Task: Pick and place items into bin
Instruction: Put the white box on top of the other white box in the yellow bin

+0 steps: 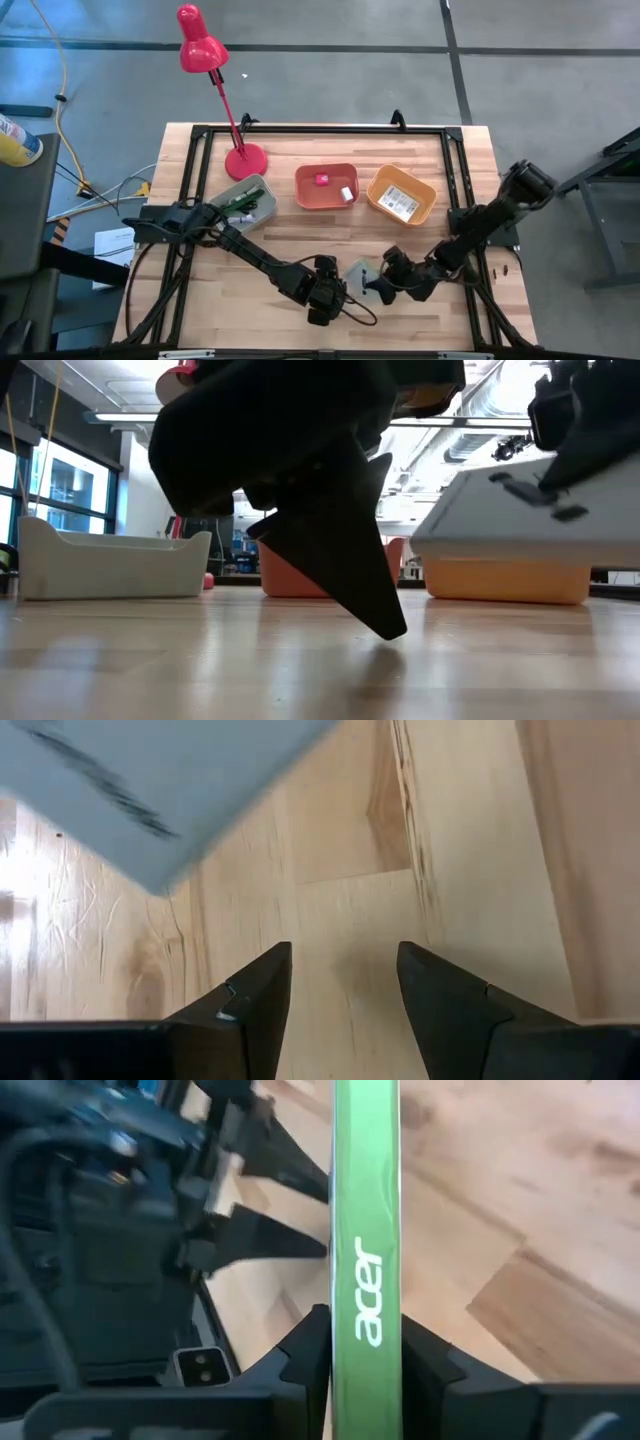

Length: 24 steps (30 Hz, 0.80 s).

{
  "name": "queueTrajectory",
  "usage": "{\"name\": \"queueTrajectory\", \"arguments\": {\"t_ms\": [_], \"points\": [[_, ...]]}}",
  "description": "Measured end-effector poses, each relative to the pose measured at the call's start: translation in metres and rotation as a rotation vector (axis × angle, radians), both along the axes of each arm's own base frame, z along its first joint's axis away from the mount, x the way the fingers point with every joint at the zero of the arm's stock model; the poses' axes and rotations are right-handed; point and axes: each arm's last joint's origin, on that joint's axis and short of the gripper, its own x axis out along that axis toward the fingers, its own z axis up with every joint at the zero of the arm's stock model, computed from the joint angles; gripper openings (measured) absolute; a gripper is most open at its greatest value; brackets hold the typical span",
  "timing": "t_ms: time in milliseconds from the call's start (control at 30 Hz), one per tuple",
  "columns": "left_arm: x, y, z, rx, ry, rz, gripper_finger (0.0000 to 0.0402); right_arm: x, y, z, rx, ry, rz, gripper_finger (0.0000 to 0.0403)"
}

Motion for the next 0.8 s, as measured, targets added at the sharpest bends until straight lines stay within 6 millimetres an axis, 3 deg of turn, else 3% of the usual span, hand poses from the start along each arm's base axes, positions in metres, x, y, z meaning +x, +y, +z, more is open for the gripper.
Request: {"name": "queueTrajectory", "arguments": {"t_ms": [233, 467, 800], "points": [[0.000, 0.000, 0.001, -0.004, -0.005, 0.011, 0.0172, -0.011, -0.011, 0.023, -0.050, -0.017, -0.017, 0.0047], [-0.001, -0.003, 0.002, -0.011, -0.002, 0.008, 0.0172, -0.029, -0.028, 0.048, -0.094, -0.010, -0.037, 0.0059], [-0.001, -0.003, 0.002, -0.014, -0.005, 0.007, 0.0172, -0.068, -0.070, 0.084, -0.179, -0.003, -0.094, 0.0046]]}}
